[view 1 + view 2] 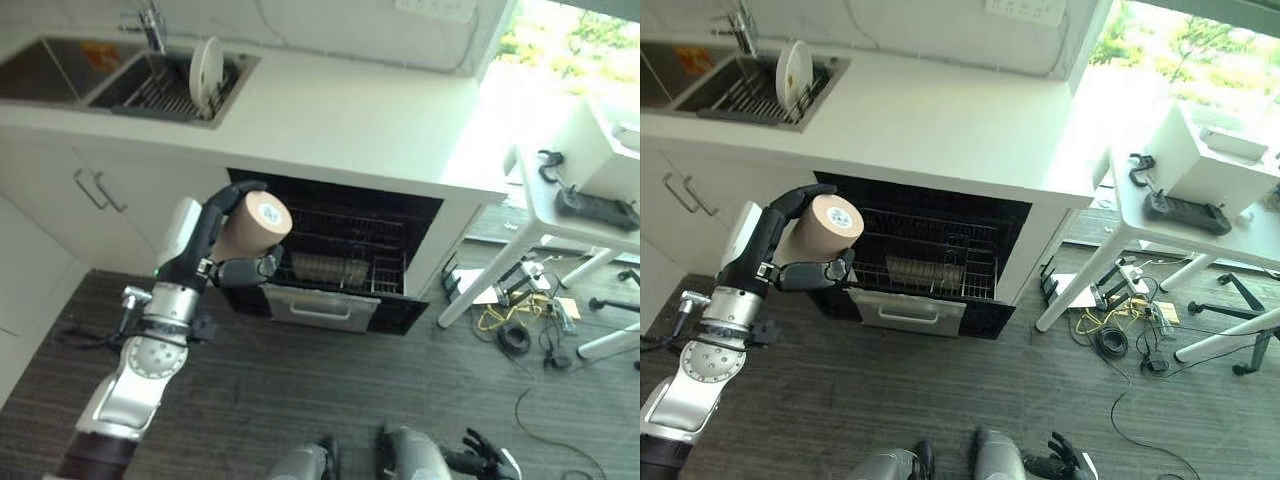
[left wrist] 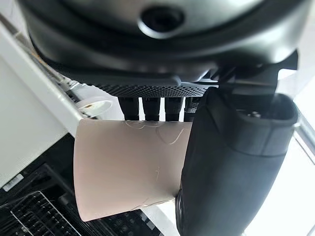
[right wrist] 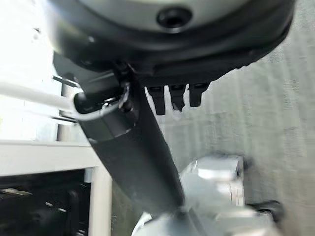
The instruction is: Place the dishes in the dishwasher.
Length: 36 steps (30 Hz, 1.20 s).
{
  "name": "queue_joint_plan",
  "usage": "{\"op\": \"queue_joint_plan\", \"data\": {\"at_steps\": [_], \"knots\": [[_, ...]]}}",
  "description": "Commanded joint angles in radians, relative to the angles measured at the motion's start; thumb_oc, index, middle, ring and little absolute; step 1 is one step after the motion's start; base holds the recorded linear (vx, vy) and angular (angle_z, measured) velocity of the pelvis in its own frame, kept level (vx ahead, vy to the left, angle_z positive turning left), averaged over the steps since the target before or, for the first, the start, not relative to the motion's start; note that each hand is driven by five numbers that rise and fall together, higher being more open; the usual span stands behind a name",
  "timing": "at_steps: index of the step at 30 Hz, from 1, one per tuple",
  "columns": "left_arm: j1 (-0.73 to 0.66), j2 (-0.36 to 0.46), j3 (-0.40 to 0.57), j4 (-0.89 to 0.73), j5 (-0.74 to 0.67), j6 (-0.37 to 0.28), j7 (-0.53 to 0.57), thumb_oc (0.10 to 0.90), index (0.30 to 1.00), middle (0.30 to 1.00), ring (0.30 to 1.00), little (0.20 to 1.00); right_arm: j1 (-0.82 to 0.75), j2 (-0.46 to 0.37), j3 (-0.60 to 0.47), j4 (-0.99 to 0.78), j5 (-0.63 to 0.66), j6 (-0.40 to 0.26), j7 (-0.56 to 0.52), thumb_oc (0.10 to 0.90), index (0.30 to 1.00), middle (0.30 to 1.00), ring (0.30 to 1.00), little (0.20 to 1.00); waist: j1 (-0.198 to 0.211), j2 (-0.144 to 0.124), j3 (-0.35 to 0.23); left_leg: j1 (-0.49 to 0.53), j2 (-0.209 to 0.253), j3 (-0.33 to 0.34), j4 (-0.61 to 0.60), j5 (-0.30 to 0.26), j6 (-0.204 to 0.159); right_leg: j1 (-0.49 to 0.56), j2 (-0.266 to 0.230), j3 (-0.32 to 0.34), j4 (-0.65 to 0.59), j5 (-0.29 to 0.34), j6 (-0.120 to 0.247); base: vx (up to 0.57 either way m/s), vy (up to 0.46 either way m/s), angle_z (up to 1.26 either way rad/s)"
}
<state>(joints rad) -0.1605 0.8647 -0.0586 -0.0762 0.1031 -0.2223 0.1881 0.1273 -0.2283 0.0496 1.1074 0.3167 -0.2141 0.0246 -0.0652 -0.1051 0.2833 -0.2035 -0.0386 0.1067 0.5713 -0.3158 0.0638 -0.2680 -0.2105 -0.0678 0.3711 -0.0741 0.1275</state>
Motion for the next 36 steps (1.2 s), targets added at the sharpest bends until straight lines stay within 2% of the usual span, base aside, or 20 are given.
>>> {"op": "queue_joint_plan", "data": {"at_steps": [1, 7, 10, 12, 13, 15, 17, 18, 21, 24, 25, 28, 33, 36], "knots": [[-0.054, -0.075, 0.113, -0.107, -0.045, -0.036, 0.078, 0.4, 0.3, 0.3, 0.3, 0.3, -0.023, -0.109, -0.016, 0.027, -0.001, -0.009, 0.02, 0.8, 0.9, 0.9, 0.9, 0.9, 0.027, 0.116, -0.057, 0.177, 0.064, 0.001, -0.271, 0.07, -0.03, 0.1, 0.05, -0.069, -0.071, 0.02, 0.031, 0.26, -0.256, 0.14], [0.002, -0.083, 0.141, -0.139, -0.042, -0.042, 0.104, 0.4, 0.3, 0.3, 0.3, 0.3, -0.021, -0.106, -0.02, 0.013, 0.069, -0.02, 0.036, 0.8, 0.9, 0.9, 0.9, 0.9, 0.038, 0.118, -0.055, 0.188, 0.109, 0.0, -0.271, 0.106, -0.05, 0.154, 0.105, -0.085, -0.071, -0.047, -0.032, 0.24, -0.235, -0.06], [0.016, -0.083, 0.159, -0.147, -0.05, -0.055, 0.111, 0.4, 0.3, 0.3, 0.3, 0.3, -0.022, -0.115, -0.018, -0.013, 0.067, -0.011, 0.038, 0.8, 0.9, 0.9, 0.9, 0.9, 0.045, 0.095, -0.041, 0.21, 0.096, 0.001, -0.271, 0.136, -0.045, 0.178, 0.105, -0.073, -0.071, -0.059, -0.056, 0.2, -0.229, -0.17], [0.012, -0.084, 0.17, -0.154, -0.06, -0.059, 0.098, 0.4, 0.3, 0.3, 0.3, 0.3, -0.023, -0.125, -0.022, -0.003, 0.047, -0.012, 0.037, 0.8, 0.9, 0.9, 0.9, 0.9, 0.051, 0.084, -0.023, 0.169, 0.106, 0.001, -0.167, 0.178, -0.054, 0.199, 0.112, -0.066, -0.071, -0.064, -0.077, 0.18, -0.2, -0.19], [0.008, -0.089, 0.17, -0.156, -0.057, -0.06, 0.088, 0.4, 0.3, 0.3, 0.3, 0.3, -0.022, -0.129, -0.024, 0.008, 0.047, -0.014, 0.03, 0.8, 0.9, 0.9, 0.9, 0.9, 0.053, 0.086, -0.017, 0.153, 0.116, -0.003, -0.162, 0.2, -0.062, 0.207, 0.121, -0.064, -0.071, -0.067, -0.083, 0.18, -0.053, 0.11], [-0.001, -0.091, 0.163, -0.16, -0.055, -0.062, 0.079, 0.4, 0.3, 0.3, 0.3, 0.3, -0.029, -0.142, -0.037, 0.047, 0.067, -0.022, 0.026, 0.8, 0.9, 0.9, 0.9, 0.9, 0.065, 0.109, -0.009, 0.132, 0.125, -0.03, -0.271, 0.27, -0.097, 0.223, 0.135, -0.065, -0.071, -0.083, -0.079, 0.15, 0.103, 0.11], [-0.012, -0.106, 0.148, -0.17, -0.044, -0.069, 0.085, 0.4, 0.3, 0.3, 0.3, 0.3, -0.034, -0.154, -0.058, 0.064, 0.072, -0.028, 0.034, 0.8, 0.9, 0.9, 0.9, 0.9, 0.075, 0.144, 0.009, 0.032, 0.163, -0.06, -0.271, 0.35, -0.142, 0.256, 0.149, -0.077, -0.071, -0.11, -0.082, 0.08, 0.24, -0.08], [-0.027, -0.13, 0.132, -0.166, -0.032, -0.087, 0.087, 0.4, 0.3, 0.3, 0.3, 0.3, -0.041, -0.164, -0.059, 0.063, 0.06, -0.028, 0.022, 0.8, 0.9, 0.9, 0.9, 0.9, 0.07, 0.157, 0.009, -0.002, 0.176, -0.041, -0.271, 0.339, -0.15, 0.273, 0.127, -0.101, -0.071, -0.126, -0.084, 0.08, 0.367, 0.09], [-0.023, -0.173, 0.117, -0.166, -0.018, -0.114, 0.072, 0.4, 0.3, 0.3, 0.3, 0.3, -0.035, -0.151, -0.053, 0.061, 0.082, -0.012, 0.0, 0.8, 0.9, 0.9, 0.9, 0.9, 0.063, 0.179, -0.016, 0.016, 0.168, -0.05, -0.271, 0.272, -0.148, 0.26, 0.091, -0.127, -0.071, -0.119, -0.062, 0.04, 0.3, -0.35], [-0.011, -0.195, 0.114, -0.165, -0.043, -0.134, 0.048, 0.4, 0.3, 0.3, 0.3, 0.3, -0.017, -0.127, -0.052, 0.057, 0.101, -0.021, -0.013, 0.8, 0.9, 0.9, 0.9, 0.9, 0.057, 0.188, -0.032, 0.042, 0.142, -0.063, -0.271, 0.232, -0.146, 0.241, 0.075, -0.134, -0.071, -0.106, -0.047, 0.01, 0.133, -0.18], [-0.009, -0.202, 0.106, -0.17, -0.04, -0.132, 0.048, 0.4, 0.3, 0.3, 0.3, 0.3, -0.015, -0.119, -0.052, 0.055, 0.132, -0.026, -0.027, 0.8, 0.9, 0.9, 0.9, 0.9, 0.055, 0.188, -0.041, 0.048, 0.133, -0.062, -0.271, 0.217, -0.141, 0.228, 0.066, -0.135, -0.071, -0.099, -0.037, -0.06, 0.126, 0.17], [-0.007, -0.189, 0.103, -0.171, -0.038, -0.135, 0.083, 0.4, 0.3, 0.3, 0.3, 0.3, -0.004, -0.11, -0.071, 0.006, 0.116, -0.022, -0.05, 0.8, 0.9, 0.9, 0.9, 0.9, 0.043, 0.184, -0.054, 0.056, 0.128, -0.037, -0.271, 0.186, -0.125, 0.201, 0.048, -0.129, -0.071, -0.089, -0.02, -0.08, 0.08, 0.02], [-0.015, -0.163, 0.106, -0.177, -0.052, -0.118, 0.098, 0.4, 0.3, 0.3, 0.3, 0.3, 0.01, -0.108, -0.076, -0.005, 0.079, -0.015, -0.074, 0.8, 0.9, 0.9, 0.9, 0.9, 0.038, 0.167, -0.069, 0.058, 0.131, -0.015, -0.271, 0.169, -0.113, 0.179, 0.045, -0.11, -0.071, -0.082, -0.006, -0.05, -0.004, -0.12], [-0.022, -0.147, 0.104, -0.18, -0.083, -0.104, 0.089, 0.4, 0.3, 0.3, 0.3, 0.3, 0.012, -0.11, -0.083, -0.001, 0.117, -0.029, -0.081, 0.8, 0.9, 0.9, 0.9, 0.9, 0.037, 0.16, -0.077, 0.061, 0.135, -0.002, -0.271, 0.16, -0.11, 0.173, 0.046, -0.102, -0.071, -0.081, -0.002, -0.07, -0.026, -0.08]]}}
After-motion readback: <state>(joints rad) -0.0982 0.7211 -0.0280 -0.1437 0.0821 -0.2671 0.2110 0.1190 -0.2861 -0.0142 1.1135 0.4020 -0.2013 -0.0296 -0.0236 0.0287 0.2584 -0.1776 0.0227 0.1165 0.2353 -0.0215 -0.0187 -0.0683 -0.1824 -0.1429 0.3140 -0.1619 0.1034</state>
